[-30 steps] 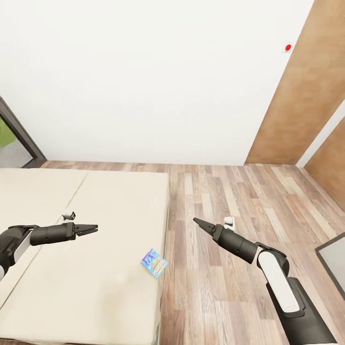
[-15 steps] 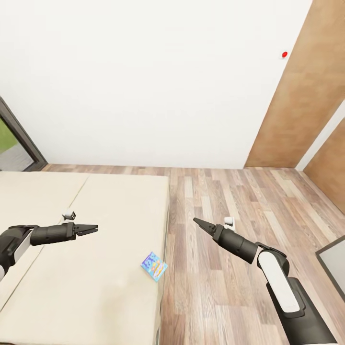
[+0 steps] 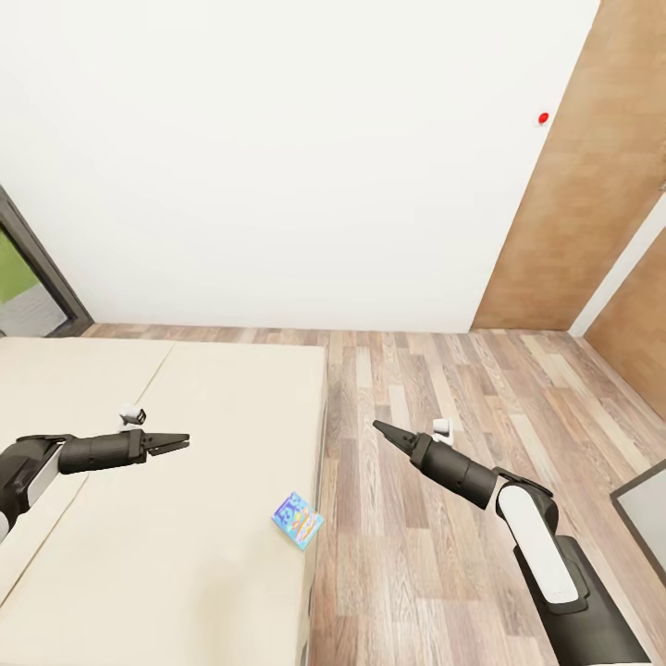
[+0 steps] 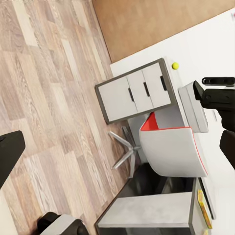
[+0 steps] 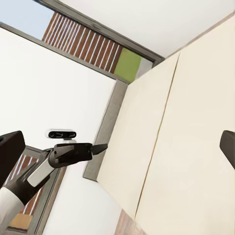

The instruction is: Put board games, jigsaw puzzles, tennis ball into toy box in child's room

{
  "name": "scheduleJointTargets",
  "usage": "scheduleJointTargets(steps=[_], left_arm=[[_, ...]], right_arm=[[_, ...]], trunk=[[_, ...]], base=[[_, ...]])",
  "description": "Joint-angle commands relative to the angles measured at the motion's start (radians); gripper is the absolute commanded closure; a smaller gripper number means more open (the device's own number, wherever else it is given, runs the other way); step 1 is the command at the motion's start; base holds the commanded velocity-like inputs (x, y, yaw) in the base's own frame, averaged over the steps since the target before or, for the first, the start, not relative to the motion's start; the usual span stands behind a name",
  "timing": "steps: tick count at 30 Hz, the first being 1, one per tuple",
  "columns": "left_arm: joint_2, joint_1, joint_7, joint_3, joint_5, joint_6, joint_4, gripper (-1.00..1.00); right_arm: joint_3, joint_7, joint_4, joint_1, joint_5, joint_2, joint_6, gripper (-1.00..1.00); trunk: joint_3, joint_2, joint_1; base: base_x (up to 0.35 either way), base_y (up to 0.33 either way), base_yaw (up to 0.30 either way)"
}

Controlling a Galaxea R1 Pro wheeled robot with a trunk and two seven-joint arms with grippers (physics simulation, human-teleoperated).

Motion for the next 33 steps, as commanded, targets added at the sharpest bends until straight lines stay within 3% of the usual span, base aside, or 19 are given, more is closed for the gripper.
scheduleJointTargets(steps=[1, 33], left_arm=[[0.001, -0.001, -0.002, -0.007, 0.006, 0.011, 0.000, -1.00], [0.001, -0.001, 0.003, -0.007, 0.006, 0.011, 0.001, -1.00]], right_arm=[[0.000, 0.001, 0.000, -0.001, -0.002, 0.000, 0.004, -1.00], [0.000, 0.000, 0.023, -0.001, 0.000, 0.001, 0.004, -1.00]], trunk=[[0.000, -0.002, 0.001], [0.052, -0.002, 0.001]], base=[[0.000, 0.000, 0.000], [0.000, 0.000, 0.000]])
